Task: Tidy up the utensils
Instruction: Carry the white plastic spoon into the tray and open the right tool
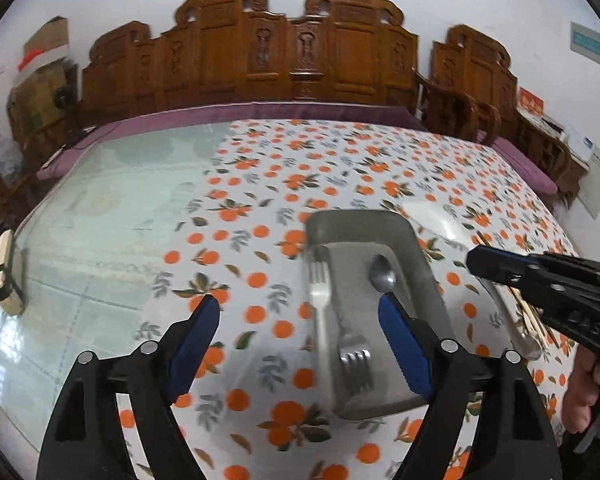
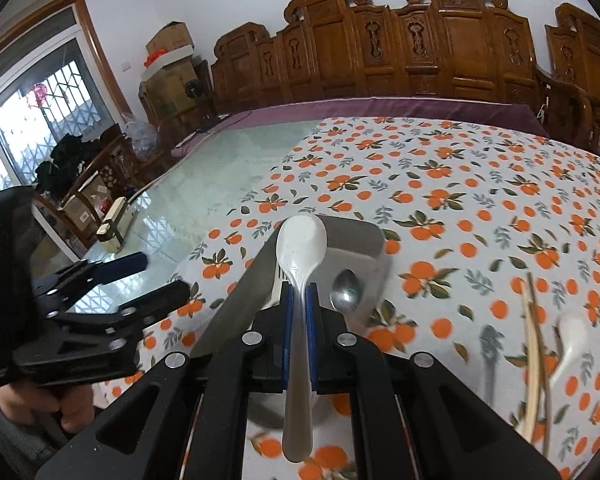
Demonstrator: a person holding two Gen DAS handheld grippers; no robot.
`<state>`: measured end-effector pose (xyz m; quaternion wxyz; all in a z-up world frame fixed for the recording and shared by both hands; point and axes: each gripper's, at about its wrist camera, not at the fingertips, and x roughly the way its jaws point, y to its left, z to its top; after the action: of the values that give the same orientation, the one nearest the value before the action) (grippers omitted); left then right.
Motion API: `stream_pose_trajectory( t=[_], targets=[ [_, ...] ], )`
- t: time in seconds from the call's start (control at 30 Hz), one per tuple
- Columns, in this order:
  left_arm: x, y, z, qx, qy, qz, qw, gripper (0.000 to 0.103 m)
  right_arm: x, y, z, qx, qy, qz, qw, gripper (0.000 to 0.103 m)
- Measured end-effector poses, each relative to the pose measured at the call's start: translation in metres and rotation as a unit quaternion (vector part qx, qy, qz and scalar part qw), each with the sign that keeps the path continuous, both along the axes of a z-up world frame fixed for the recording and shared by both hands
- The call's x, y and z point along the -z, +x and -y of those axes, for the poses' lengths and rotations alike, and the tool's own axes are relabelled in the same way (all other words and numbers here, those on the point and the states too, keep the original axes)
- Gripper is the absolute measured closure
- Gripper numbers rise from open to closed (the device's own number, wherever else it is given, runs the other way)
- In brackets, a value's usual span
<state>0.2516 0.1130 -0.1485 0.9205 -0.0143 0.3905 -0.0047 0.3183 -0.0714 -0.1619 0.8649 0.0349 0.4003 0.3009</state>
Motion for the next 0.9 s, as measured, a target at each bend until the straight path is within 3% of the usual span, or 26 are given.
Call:
stream_pose_trajectory(
  t=[0.47, 0.67, 0.9],
  targets=[
    [-0.001, 0.0, -0.022, -0.025, -0.008, -0.001, 0.9997, 0.019, 0.038, 0.035, -0.04, 0.009, -0.008, -0.051, 0.999, 0.094],
    [-0.003, 0.0, -0.009, -0.006, -0.014, 0.002, 0.9999, 0.019, 0.029, 0.028, -0.015, 0.002, -0.002, -0.034, 0.999, 0.094],
    [-0.012, -0.003, 0.022, 0.029, -0.009, 0.017, 0.9994, 0.019, 0.003, 0.005, 0.041, 0.011, -0.029, 0.007, 1.0, 0.094]
  ],
)
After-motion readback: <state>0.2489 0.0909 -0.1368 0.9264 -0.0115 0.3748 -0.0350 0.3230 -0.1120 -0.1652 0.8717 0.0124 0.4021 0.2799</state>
